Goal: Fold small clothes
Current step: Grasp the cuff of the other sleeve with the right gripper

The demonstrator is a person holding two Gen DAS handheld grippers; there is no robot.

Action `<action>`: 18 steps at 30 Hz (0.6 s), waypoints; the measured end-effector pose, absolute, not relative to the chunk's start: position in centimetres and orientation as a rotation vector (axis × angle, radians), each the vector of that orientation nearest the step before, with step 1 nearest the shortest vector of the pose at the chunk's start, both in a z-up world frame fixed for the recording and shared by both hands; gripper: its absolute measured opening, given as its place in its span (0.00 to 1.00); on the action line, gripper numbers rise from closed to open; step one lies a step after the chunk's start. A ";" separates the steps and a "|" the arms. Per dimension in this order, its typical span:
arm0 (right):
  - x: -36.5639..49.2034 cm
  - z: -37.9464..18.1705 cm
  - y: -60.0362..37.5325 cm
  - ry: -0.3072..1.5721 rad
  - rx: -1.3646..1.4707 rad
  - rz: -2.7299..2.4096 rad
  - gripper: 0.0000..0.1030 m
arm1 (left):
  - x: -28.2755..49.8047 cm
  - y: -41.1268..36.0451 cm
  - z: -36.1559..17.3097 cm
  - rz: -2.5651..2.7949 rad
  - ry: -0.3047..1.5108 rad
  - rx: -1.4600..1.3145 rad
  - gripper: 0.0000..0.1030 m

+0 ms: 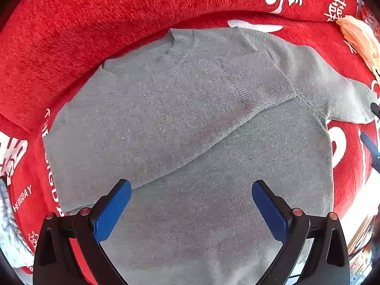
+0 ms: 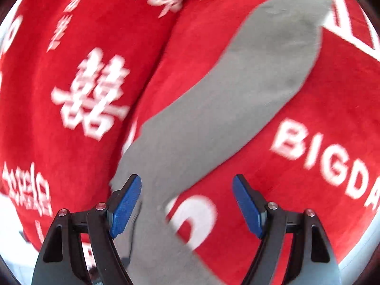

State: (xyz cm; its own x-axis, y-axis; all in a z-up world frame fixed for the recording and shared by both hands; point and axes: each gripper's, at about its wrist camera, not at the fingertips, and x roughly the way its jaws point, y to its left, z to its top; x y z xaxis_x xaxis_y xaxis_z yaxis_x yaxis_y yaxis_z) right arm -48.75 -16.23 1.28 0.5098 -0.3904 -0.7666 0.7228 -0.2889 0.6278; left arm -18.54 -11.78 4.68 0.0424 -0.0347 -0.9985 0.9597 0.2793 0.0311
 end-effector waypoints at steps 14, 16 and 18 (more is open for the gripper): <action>-59.4 -2.7 -20.6 -0.016 1.729 -1.263 0.79 | -21.6 -16.1 2.3 -0.997 1.291 0.971 0.99; -59.7 -2.9 -21.6 -0.047 1.741 -1.246 0.79 | -22.7 -16.7 2.0 -1.001 1.292 0.967 0.99; -59.8 -2.8 -21.9 -0.052 1.746 -1.224 0.79 | -23.4 -17.3 2.0 -1.005 1.290 0.964 0.99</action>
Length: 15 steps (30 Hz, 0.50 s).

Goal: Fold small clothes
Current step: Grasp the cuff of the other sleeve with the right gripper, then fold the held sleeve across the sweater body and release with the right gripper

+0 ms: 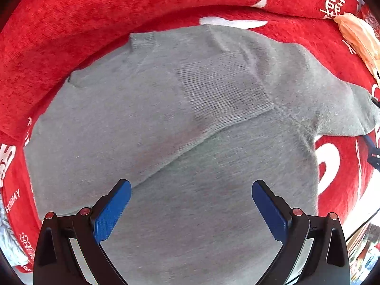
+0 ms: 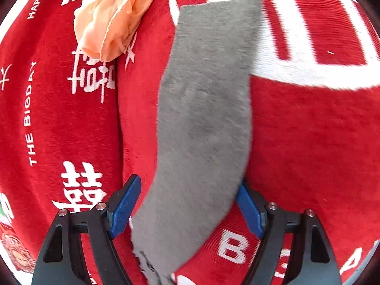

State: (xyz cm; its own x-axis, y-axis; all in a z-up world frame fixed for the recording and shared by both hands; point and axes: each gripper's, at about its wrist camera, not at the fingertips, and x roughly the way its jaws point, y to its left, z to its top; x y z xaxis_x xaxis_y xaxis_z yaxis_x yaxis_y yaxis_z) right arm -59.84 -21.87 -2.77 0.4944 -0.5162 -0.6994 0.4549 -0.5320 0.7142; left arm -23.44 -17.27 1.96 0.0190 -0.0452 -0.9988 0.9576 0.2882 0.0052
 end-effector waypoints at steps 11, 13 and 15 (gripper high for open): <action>-58.9 -2.6 -23.1 -0.097 1.789 -1.079 0.06 | -24.5 -18.4 2.5 -0.980 1.261 0.960 0.99; -57.7 -1.5 -23.5 -0.092 1.753 -1.015 0.06 | -24.2 -18.2 2.6 -0.977 1.256 0.963 0.99; -56.0 -0.1 -24.0 -0.069 1.707 -0.953 0.06 | -23.6 -17.8 2.7 -0.968 1.245 0.967 0.99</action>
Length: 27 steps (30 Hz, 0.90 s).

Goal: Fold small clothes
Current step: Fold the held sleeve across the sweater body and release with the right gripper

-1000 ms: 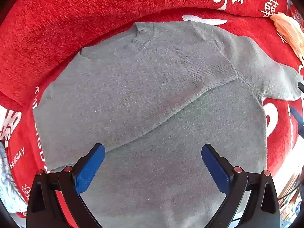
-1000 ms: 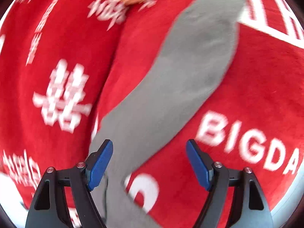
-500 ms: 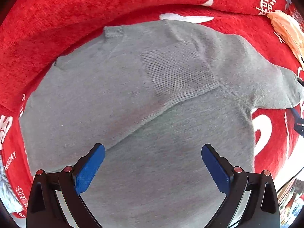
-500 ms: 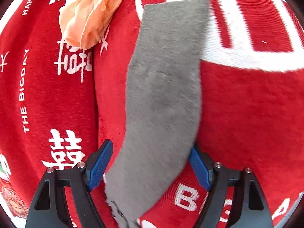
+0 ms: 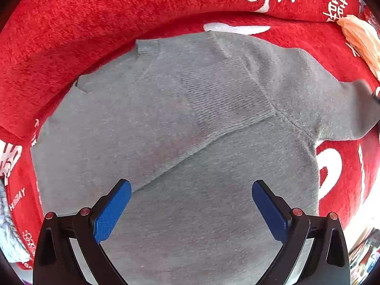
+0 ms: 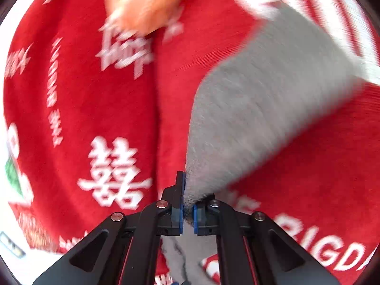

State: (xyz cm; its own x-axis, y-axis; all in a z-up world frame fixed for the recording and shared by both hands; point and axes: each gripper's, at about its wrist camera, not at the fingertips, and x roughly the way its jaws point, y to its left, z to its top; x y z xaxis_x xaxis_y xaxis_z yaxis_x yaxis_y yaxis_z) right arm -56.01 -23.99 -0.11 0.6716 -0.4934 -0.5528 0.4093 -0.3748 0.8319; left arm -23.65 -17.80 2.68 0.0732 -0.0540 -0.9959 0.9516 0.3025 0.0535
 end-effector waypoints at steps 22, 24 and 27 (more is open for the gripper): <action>-17.7 1.8 -17.2 0.766 1.186 -0.373 0.09 | -12.3 -6.7 2.0 -0.757 1.300 0.803 0.99; -16.8 0.0 -16.7 0.847 1.192 -0.398 0.10 | -11.2 -5.7 1.8 -0.738 1.305 0.789 0.99; -16.6 -1.8 -16.1 0.914 1.256 -0.440 0.32 | -10.0 -4.7 1.4 -0.723 1.314 0.776 0.99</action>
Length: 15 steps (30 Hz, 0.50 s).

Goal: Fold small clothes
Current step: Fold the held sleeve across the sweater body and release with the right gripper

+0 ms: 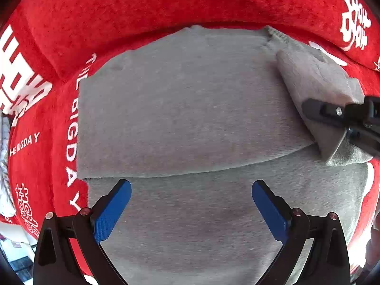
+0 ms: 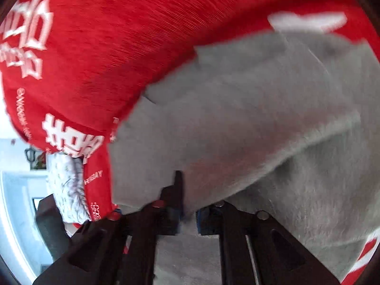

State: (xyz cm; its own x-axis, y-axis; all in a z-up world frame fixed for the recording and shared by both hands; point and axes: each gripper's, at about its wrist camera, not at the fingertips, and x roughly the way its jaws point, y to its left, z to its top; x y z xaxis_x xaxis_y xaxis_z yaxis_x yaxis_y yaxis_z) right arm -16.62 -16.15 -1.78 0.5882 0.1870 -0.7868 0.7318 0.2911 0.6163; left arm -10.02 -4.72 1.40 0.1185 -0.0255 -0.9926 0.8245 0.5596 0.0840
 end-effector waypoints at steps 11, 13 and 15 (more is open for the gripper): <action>-19.0 0.4 -18.0 0.673 1.337 -0.678 0.06 | -7.7 -3.2 1.1 -0.689 1.312 0.720 0.99; -15.8 2.4 -17.5 0.705 1.187 -0.616 0.06 | -6.3 -1.9 1.5 -0.666 1.313 0.666 0.99; -13.2 3.6 -16.5 0.771 1.038 -0.535 0.06 | -5.2 -0.9 1.6 -0.644 1.310 0.636 0.99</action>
